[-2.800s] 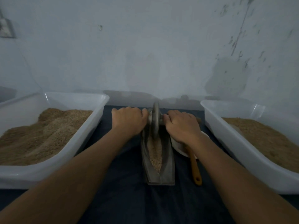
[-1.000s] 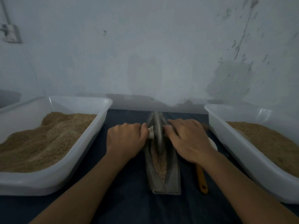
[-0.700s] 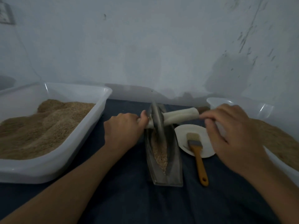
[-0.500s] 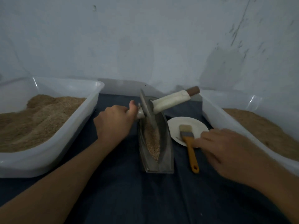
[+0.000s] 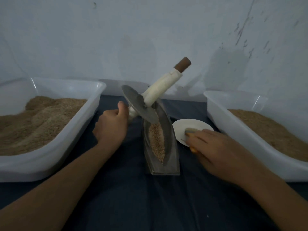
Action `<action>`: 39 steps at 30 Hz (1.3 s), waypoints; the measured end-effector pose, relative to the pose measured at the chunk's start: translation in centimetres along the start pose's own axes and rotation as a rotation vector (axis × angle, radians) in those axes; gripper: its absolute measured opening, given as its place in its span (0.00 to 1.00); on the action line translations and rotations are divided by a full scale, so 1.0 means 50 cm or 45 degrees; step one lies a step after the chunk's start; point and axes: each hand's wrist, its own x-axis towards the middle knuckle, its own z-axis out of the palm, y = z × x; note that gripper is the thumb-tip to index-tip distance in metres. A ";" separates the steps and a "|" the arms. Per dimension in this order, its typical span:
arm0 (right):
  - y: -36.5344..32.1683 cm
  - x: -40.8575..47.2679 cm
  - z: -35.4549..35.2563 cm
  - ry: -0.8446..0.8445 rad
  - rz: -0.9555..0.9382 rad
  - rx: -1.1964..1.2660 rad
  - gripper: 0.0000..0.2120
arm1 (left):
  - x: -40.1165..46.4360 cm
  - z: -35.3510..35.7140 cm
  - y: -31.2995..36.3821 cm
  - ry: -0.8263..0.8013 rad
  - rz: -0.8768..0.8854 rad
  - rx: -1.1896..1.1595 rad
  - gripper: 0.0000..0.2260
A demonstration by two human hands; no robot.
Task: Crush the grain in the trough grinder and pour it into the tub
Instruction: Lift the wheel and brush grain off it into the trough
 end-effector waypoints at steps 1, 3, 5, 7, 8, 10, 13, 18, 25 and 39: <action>-0.003 0.008 -0.005 0.089 0.024 0.001 0.08 | 0.000 0.000 -0.002 -0.010 -0.043 -0.047 0.31; -0.005 0.026 -0.016 0.264 0.065 0.017 0.08 | 0.002 0.000 -0.006 -0.035 -0.158 -0.162 0.31; -0.003 0.047 -0.030 0.420 0.106 0.071 0.06 | 0.004 -0.003 -0.007 -0.059 -0.251 -0.267 0.30; 0.001 0.074 -0.044 0.555 0.206 0.169 0.03 | 0.004 -0.007 -0.006 -0.087 -0.297 -0.343 0.31; 0.003 0.090 -0.050 0.627 0.267 0.215 0.03 | 0.004 -0.009 -0.005 -0.097 -0.314 -0.385 0.30; 0.006 0.128 -0.053 0.759 0.373 0.328 0.04 | 0.004 -0.012 -0.002 -0.113 -0.351 -0.462 0.28; 0.012 0.188 -0.041 0.868 0.442 0.469 0.05 | 0.005 -0.013 0.001 -0.112 -0.386 -0.474 0.28; 0.024 0.272 0.019 0.786 0.535 0.611 0.06 | 0.002 -0.018 0.008 -0.121 -0.400 -0.457 0.22; 0.029 0.292 0.071 0.709 0.685 0.777 0.07 | 0.001 -0.017 0.008 -0.125 -0.408 -0.448 0.29; 0.006 0.249 -0.029 0.593 0.705 0.814 0.11 | -0.004 -0.019 0.013 -0.105 -0.393 -0.344 0.30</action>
